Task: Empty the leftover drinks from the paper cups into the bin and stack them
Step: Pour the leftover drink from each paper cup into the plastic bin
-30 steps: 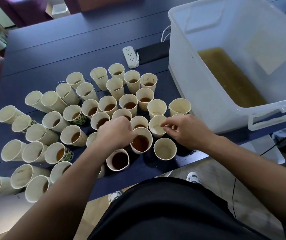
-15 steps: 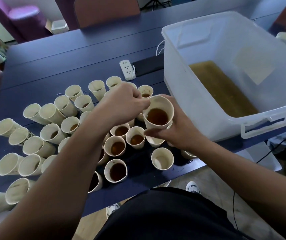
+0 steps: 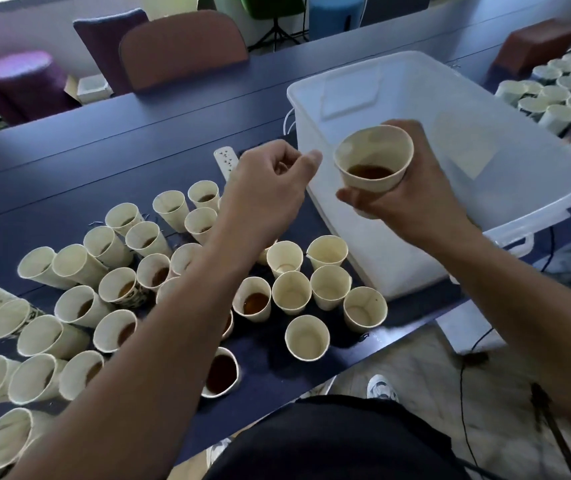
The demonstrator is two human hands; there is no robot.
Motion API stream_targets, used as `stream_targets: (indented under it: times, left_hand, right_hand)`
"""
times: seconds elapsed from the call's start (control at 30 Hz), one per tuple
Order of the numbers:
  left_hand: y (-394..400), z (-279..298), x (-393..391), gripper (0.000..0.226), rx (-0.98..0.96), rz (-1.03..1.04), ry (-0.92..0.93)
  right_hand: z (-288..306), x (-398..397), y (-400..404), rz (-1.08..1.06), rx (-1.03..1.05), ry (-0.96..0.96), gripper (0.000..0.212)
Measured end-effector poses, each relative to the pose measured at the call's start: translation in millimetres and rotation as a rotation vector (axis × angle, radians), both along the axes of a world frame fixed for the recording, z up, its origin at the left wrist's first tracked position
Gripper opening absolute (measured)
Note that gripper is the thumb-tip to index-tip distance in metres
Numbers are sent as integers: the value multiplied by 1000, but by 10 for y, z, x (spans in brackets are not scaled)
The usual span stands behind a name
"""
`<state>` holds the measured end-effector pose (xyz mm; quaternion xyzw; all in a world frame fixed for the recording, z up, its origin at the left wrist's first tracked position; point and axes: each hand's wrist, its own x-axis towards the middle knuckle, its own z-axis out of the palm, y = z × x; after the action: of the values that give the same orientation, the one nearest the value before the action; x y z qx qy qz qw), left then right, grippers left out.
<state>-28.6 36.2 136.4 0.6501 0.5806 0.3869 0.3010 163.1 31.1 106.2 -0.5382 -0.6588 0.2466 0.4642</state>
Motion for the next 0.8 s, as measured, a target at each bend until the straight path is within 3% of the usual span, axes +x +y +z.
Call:
stream_targets:
  times: [0.17, 0.43, 0.8]
  left_hand:
    - [-16, -287, 276, 16, -36, -93, 121]
    - [-10, -563, 603, 61, -51, -274, 294]
    - [126, -713, 673, 86, -163, -336, 432]
  right_hand:
    - [-28, 421, 194, -129, -105, -230, 73]
    - [-194, 850, 445, -185, -301, -576, 69]
    - [-429, 994, 645, -214, -383, -716, 58]
